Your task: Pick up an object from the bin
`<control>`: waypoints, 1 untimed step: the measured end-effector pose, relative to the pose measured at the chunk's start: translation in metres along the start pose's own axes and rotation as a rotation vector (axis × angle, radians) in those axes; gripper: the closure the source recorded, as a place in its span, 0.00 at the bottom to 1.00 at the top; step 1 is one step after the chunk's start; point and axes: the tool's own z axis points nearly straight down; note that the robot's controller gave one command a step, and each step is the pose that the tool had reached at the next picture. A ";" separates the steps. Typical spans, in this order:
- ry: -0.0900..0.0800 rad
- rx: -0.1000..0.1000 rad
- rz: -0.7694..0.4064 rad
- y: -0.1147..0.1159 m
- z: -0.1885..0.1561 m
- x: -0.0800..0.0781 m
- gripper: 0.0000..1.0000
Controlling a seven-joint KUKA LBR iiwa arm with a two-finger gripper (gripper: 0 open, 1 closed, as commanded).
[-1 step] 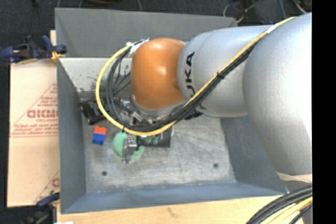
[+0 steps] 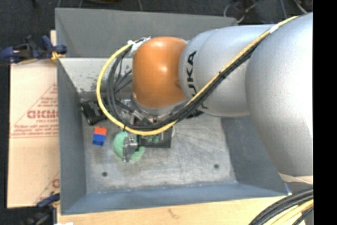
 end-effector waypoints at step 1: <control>-0.014 -0.012 -0.145 -0.057 0.068 -0.013 1.00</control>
Offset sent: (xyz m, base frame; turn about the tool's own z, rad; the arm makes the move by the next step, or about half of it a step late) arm 0.0000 0.0000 0.0000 0.0000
